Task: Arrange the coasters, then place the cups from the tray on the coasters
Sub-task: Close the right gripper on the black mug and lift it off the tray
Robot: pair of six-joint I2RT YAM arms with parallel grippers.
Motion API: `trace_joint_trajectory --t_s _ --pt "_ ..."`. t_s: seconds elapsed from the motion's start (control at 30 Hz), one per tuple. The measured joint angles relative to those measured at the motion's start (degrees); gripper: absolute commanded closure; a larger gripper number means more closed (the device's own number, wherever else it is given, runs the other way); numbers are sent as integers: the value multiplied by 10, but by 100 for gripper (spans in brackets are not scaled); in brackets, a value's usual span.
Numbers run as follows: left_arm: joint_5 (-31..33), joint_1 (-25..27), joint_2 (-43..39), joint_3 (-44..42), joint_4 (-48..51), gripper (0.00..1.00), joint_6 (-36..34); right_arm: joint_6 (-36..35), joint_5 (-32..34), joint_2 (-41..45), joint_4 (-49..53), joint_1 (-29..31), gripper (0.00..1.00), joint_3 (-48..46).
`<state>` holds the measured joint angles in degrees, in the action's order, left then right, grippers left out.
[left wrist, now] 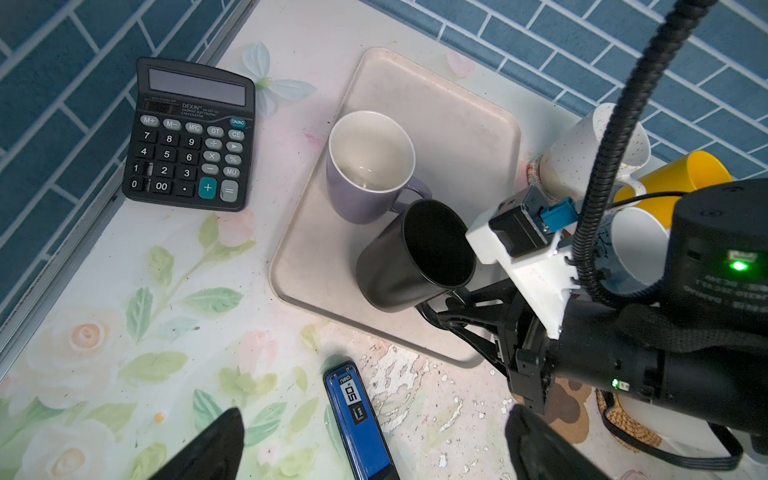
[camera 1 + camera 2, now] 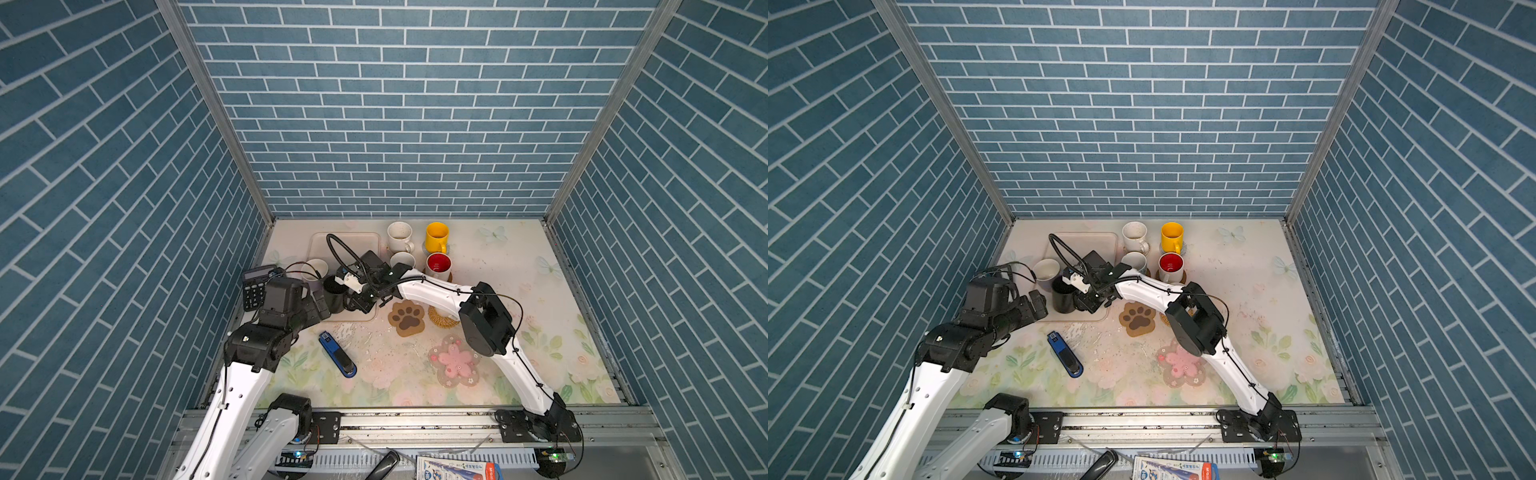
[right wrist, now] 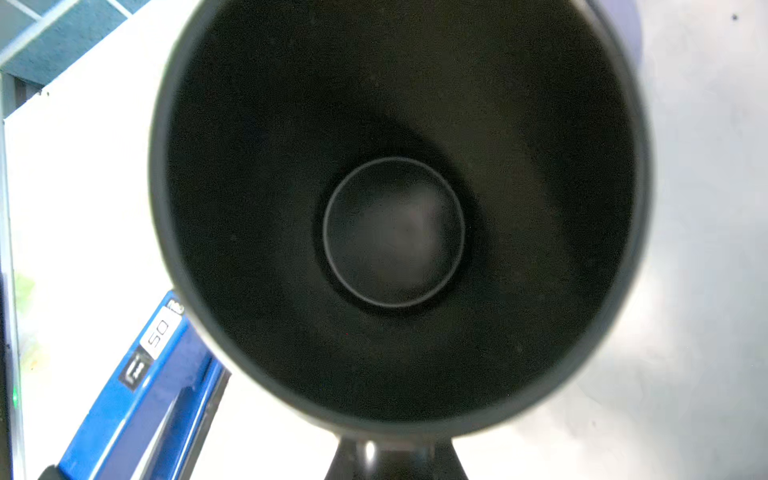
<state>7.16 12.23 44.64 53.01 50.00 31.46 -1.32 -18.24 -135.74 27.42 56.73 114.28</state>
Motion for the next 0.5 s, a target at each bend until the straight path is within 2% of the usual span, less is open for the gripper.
trace_joint_trajectory --t_s 0.5 --pt "-24 -1 39 32 7 1 -14 30 56 99 -10 -4 100 -99"
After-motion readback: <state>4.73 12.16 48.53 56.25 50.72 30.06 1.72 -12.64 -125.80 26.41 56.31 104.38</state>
